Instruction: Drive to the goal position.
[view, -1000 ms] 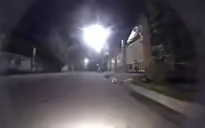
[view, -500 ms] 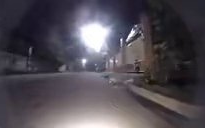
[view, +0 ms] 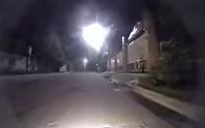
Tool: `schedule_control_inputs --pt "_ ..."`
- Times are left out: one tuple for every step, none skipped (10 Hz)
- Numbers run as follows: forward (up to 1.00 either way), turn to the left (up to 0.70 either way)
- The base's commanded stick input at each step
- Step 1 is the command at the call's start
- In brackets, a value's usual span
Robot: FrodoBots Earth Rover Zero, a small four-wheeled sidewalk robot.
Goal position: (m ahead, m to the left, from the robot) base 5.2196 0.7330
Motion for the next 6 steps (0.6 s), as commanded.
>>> schedule_control_inputs --pt "0.70 0.00" --pt "0.70 -0.11" --pt "0.70 -0.35" --pt "0.70 -0.28" --pt "0.70 -0.06" --pt "0.70 0.00"
